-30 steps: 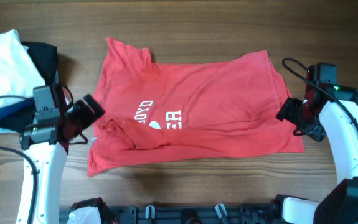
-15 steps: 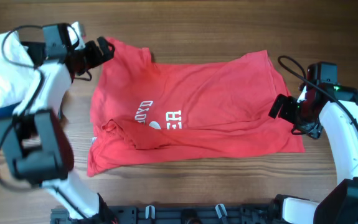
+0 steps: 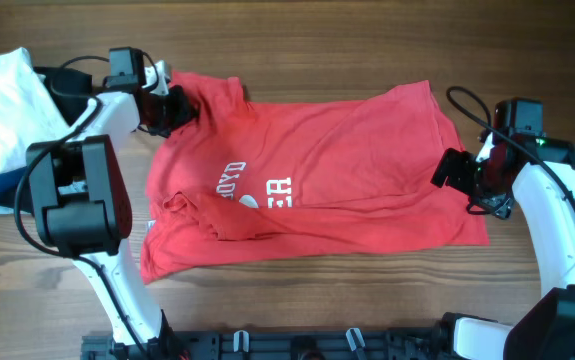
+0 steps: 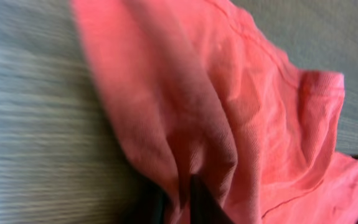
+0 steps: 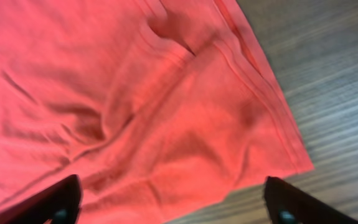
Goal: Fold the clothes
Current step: 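Grasp the far edge with both grippers and fold it toward the near side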
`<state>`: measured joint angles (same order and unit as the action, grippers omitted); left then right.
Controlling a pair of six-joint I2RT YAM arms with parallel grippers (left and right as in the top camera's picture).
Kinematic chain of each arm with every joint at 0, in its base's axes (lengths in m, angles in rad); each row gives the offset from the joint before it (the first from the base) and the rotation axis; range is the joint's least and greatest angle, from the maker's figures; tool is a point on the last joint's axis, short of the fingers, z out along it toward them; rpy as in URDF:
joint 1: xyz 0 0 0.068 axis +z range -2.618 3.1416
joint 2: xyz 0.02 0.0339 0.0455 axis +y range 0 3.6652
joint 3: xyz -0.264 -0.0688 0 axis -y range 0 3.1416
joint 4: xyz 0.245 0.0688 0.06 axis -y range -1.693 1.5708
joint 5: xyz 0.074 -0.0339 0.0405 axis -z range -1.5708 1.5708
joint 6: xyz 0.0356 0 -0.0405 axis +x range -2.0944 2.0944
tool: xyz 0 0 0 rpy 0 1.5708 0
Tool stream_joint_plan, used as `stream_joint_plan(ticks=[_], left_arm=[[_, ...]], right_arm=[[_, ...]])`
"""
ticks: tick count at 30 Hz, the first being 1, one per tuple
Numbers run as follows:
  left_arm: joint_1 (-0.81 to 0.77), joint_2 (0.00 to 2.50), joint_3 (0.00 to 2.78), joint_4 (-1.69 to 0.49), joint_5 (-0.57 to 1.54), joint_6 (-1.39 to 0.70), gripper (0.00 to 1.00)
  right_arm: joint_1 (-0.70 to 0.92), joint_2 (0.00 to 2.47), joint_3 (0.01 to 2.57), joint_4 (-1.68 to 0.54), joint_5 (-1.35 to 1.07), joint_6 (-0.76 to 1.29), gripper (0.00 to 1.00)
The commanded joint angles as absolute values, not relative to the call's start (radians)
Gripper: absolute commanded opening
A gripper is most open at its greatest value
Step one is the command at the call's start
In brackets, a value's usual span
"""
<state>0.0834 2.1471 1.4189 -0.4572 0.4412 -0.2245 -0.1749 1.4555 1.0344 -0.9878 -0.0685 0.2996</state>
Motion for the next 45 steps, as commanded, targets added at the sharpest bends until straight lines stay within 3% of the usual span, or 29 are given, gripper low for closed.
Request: stream_joint_plan(ticks=[1,4,7,9,11,16,22,25,35,37,38,40,41,45], left_arm=[[0.086,2.165,1.420,-0.482,0.399,-0.217,0.04],[0.090,2.152,1.420,-0.509,0.349,-0.217,0.04],[0.090,2.112,1.420,-0.514,0.346,-0.221,0.04],[0.090,2.079,1.420,-0.519,0.346,-0.251,0.04],[0.090,2.063,1.420,-0.523,0.332,-0.271,0.04],[0.090,2.064,1.420,-0.571,0.285,-0.273,0.04],[0.089,2.064,1.420,-0.616,0.286,-0.274,0.04],[0.089,2.064,1.420,-0.626,0.286,-0.273,0.04],[0.089,2.064,1.420,-0.632,0.286,-0.273,0.04],[0.089,2.064,1.420,-0.640,0.286,-0.273,0.04],[0.089,2.064,1.420,-0.643,0.286,-0.273,0.04],[0.089,2.064,1.420,-0.648,0.286,-0.273,0.04],[0.089,2.064,1.420,-0.649,0.286,-0.273,0.04],[0.089,2.064,1.420,-0.657,0.286,-0.273,0.04]], right_arm=[[-0.178,1.443,1.034,-0.920,-0.113,0.286,0.82],[-0.178,1.448,1.046,-0.833,-0.113,0.218,0.62],[-0.178,1.503,1.141,-0.789,-0.154,0.133,0.56],[-0.178,1.579,1.234,-0.797,-0.216,0.086,0.62],[-0.177,1.684,1.341,-0.798,-0.269,0.062,0.80],[-0.176,1.962,1.602,-0.800,-0.364,0.028,0.93],[-0.166,2.172,1.710,-0.670,-0.367,0.078,0.93],[-0.155,2.224,1.710,-0.582,-0.368,0.111,0.88],[-0.099,2.333,1.710,-0.473,-0.329,0.162,0.86],[-0.098,2.347,1.709,-0.472,-0.304,0.194,0.80],[-0.098,2.354,1.709,-0.472,-0.303,0.195,0.66],[-0.098,2.360,1.709,-0.487,-0.282,0.226,0.11],[-0.098,2.360,1.709,-0.497,-0.265,0.243,0.04],[-0.105,2.358,1.710,-0.537,-0.253,0.253,0.04]])
